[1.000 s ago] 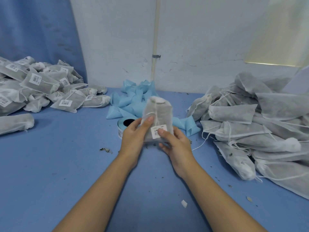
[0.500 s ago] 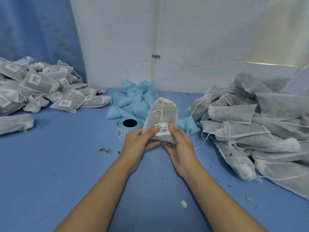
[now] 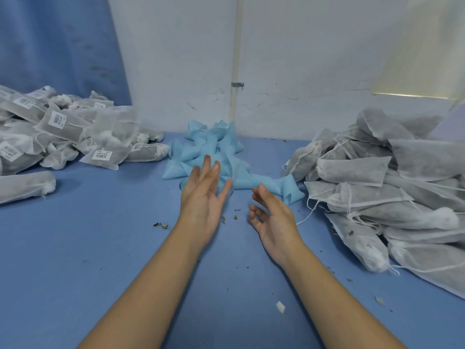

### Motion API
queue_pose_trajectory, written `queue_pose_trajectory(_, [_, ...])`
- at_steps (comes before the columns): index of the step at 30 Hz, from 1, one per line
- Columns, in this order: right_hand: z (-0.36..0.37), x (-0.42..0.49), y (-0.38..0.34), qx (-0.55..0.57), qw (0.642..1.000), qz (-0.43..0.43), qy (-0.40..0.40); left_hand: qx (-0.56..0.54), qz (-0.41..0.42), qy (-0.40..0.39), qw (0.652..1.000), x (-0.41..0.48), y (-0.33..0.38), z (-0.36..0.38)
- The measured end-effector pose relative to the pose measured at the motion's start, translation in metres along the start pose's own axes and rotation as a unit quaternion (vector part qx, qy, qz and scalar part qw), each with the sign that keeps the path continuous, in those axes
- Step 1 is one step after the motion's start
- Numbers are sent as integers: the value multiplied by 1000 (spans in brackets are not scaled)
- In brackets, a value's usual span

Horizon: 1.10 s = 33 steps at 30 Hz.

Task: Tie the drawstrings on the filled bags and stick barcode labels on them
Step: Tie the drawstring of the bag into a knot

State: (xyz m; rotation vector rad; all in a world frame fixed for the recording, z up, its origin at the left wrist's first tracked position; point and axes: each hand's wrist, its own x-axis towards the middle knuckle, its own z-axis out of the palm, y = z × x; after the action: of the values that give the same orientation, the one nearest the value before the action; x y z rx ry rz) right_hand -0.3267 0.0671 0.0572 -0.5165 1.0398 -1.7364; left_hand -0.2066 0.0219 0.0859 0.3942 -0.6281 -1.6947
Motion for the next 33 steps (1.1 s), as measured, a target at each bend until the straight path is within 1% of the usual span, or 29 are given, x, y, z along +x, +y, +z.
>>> queue_pose_trajectory(3, [-2, 2, 0, 28, 1000, 3, 11, 64, -32, -30, 997, -4, -8, -2])
queue_pose_trajectory(5, [-2, 2, 0, 49, 998, 0, 25, 94, -37, -46, 994, -7, -14, -2])
queue_pose_trajectory(7, [-1, 3, -1, 66, 996, -12, 62, 136, -40, -71, 987, -9, -17, 0])
queue_pose_trajectory(9, [-2, 4, -3, 73, 990, -35, 114, 183, -42, -92, 978, -13, -20, 2])
queue_pose_trajectory(12, [-8, 7, -10, 91, 977, -58, 182, 232, -46, -107, 966, -16, -26, 4])
queue_pose_trajectory(15, [-16, 9, -20, 128, 967, -57, 213, 261, -53, -116, 957, -18, -28, 4])
queue_pose_trajectory(17, [-21, 11, -25, 146, 962, -63, 221, 268, -57, -117, 955, -19, -28, 3])
queue_pose_trajectory(21, [-26, 14, -27, 138, 959, -84, 231, 274, -62, -108, 954, -19, -29, 0])
queue_pose_trajectory(26, [-25, 16, -25, 128, 962, -81, 227, 275, -68, -94, 955, -17, -29, -3])
queue_pose_trajectory(30, [-27, 13, -27, 187, 958, -59, 208, 270, -74, -89, 956, -16, -27, -5])
queue_pose_trajectory(33, [-31, 14, -30, 216, 956, -63, 190, 271, -78, -89, 955, -16, -27, -6])
